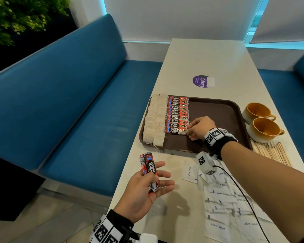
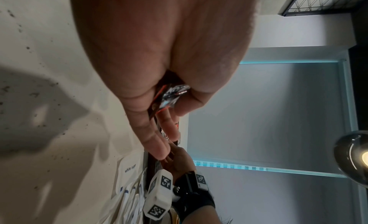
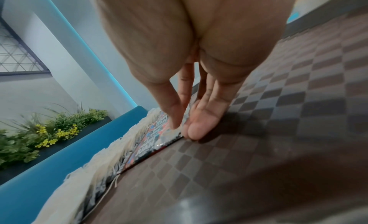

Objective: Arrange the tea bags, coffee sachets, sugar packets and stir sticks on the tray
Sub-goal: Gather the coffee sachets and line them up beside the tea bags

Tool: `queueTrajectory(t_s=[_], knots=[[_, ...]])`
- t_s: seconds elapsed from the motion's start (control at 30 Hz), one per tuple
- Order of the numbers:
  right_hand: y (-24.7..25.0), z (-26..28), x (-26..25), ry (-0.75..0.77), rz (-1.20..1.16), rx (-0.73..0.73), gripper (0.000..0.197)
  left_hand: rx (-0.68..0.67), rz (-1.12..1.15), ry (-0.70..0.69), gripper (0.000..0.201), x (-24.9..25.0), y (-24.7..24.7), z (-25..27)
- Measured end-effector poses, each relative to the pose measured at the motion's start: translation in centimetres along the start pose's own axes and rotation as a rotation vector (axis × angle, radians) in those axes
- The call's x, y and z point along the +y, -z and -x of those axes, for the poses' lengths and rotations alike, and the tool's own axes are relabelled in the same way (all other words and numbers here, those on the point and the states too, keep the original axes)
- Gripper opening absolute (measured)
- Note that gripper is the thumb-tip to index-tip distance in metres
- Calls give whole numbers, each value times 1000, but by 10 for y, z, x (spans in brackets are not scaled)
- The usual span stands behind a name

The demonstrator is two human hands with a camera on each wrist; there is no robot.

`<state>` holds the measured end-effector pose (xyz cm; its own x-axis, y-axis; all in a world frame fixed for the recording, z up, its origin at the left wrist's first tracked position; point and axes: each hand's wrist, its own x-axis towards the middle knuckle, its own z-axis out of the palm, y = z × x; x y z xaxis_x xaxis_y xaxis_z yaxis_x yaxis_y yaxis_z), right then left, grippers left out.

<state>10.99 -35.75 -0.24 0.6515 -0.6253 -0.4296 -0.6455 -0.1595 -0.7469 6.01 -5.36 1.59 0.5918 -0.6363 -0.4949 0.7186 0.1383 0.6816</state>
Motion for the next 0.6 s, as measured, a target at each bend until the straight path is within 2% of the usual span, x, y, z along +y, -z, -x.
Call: queueTrajectory(t_s=[0.13,0.27,0.43,0.6], knots=[[5,7,-2,44,-13,36,10,-25,20,-4,44,2,-1,2],[11,34,-10,181,-72,54,7,-4,21,-38,49,4,-4,4],[14,105,-6,361,-191,-100,9,-30,-42,-64,48,3,-14,10],[14,165,25,409,-320,-234,13,-145,-133,-57,35,-4,-25,21]])
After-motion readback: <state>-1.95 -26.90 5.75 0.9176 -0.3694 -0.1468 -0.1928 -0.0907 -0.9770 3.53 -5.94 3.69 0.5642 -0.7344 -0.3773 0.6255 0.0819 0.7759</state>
